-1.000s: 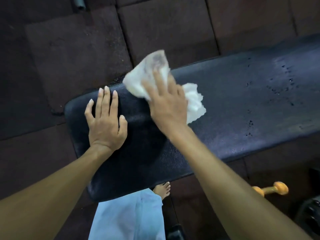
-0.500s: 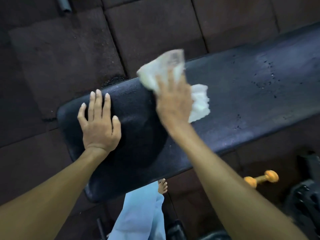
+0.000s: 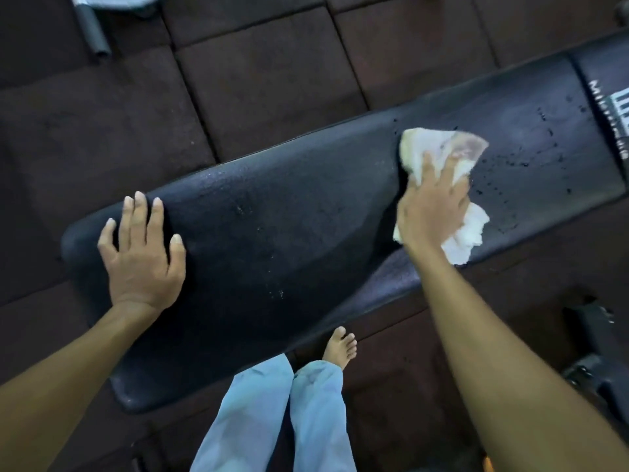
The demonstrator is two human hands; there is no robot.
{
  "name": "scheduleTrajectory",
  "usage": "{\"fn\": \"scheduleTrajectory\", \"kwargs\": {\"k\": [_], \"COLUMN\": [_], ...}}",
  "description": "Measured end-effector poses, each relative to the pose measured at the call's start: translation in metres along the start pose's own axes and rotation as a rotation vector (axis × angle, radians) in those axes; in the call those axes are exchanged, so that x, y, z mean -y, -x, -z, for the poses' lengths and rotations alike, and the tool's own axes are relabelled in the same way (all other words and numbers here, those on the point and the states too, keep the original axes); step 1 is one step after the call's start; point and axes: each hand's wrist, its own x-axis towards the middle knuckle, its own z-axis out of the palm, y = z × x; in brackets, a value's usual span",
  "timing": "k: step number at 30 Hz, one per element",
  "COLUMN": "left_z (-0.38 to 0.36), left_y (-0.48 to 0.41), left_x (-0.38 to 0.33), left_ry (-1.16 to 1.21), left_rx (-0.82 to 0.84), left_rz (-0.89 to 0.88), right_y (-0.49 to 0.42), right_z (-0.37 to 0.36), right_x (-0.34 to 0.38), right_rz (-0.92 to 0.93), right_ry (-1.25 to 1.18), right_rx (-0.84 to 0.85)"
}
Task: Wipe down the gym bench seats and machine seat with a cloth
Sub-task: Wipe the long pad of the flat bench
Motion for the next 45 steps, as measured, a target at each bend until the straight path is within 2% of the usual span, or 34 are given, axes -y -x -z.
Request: {"fn": "scheduleTrajectory", "kwargs": {"k": [2, 5, 7, 9, 10, 13, 14, 15, 17, 19, 21, 23, 24, 25, 27, 29, 30, 31, 33, 35, 37, 40, 42, 43, 45], "left_z": [0.001, 0.004, 0.000, -0.009, -0.015, -0.029, -0.034, -0.039, -0.043, -0.040, -0.040, -0.041, -0.041, -0.041, -0.041, -0.041, -0.040, -0.040, -0.040, -0.041, -0.041, -0.042, -0.042, -0.042, -0.042], "left_y": [0.001, 0.008, 0.009, -0.002, -0.012, -0.045, -0.052, -0.055, -0.056, -0.056, -0.057, -0.058, -0.057, -0.057, -0.058, -0.059, -0.059, -0.059, -0.060, -0.059, -0.060, -0.060, -0.058, -0.058, -0.058], "left_x": [-0.004, -0.031, -0.077, -0.138, -0.168, -0.229, -0.236, -0.238, -0.238, -0.238, -0.238, -0.238, -0.237, -0.236, -0.235, -0.235, -0.236, -0.237, -0.238, -0.239, -0.239, -0.239, -0.238, -0.238, -0.237], "left_ry": [-0.021, -0.031, 0.033, 0.086, 0.103, 0.115, 0.079, 0.037, 0.015, 0.034, 0.034, 0.037, 0.036, 0.033, 0.035, 0.036, 0.034, 0.033, 0.033, 0.032, 0.022, 0.026, 0.030, 0.028, 0.026], "left_rx": [-0.011, -0.072, -0.088, -0.071, -0.053, 0.028, 0.039, 0.044, 0.048, 0.036, 0.035, 0.041, 0.045, 0.046, 0.036, 0.031, 0.032, 0.034, 0.034, 0.030, 0.019, 0.002, -0.011, -0.014, -0.012], "left_rz": [0.002, -0.041, -0.138, -0.232, -0.238, -0.118, -0.089, -0.077, -0.084, -0.086, -0.075, -0.068, -0.069, -0.072, -0.072, -0.073, -0.073, -0.070, -0.063, -0.057, -0.061, -0.070, -0.078, -0.083, -0.082], "right_y": [0.028, 0.076, 0.071, 0.038, 0.015, -0.063, -0.082, -0.093, -0.091, -0.059, -0.026, -0.020, -0.031, -0.048, -0.089, -0.124, -0.136, -0.143, -0.140, -0.118, -0.091, -0.090, -0.115, -0.130, -0.152], "right_z": [0.000, 0.004, 0.006, 0.007, 0.008, 0.013, 0.013, 0.011, 0.006, 0.001, 0.004, 0.009, 0.012, 0.012, 0.007, 0.004, 0.003, 0.001, -0.004, -0.007, -0.009, -0.005, -0.004, -0.005, -0.007], "right_x": [-0.002, -0.052, -0.095, -0.124, -0.132, -0.118, -0.103, -0.088, -0.062, -0.056, -0.082, -0.125, -0.141, -0.151, -0.144, -0.103, -0.079, -0.055, -0.013, 0.012, 0.006, -0.043, -0.066, -0.068, -0.049], "right_rz": [0.247, 0.647, 0.735, 0.663, 0.538, -0.036, -0.158, -0.190, -0.078, 0.230, 0.608, 0.838, 0.848, 0.781, 0.475, 0.095, -0.032, -0.078, 0.059, 0.358, 0.675, 0.898, 0.902, 0.835, 0.541], "right_ry": [-0.018, -0.009, 0.010, 0.081, 0.086, -0.043, -0.096, -0.107, -0.059, -0.024, -0.015, 0.000, 0.035, 0.068, 0.066, -0.002, -0.032, -0.049, -0.066, -0.080, -0.074, -0.099, -0.042, -0.010, -0.012], "right_rx": [0.015, 0.019, 0.016, 0.020, 0.021, 0.046, 0.037, 0.020, 0.002, 0.006, 0.045, 0.053, 0.045, 0.022, -0.016, -0.017, -0.033, -0.047, -0.035, -0.015, -0.009, 0.038, 0.036, 0.033, 0.031]}}
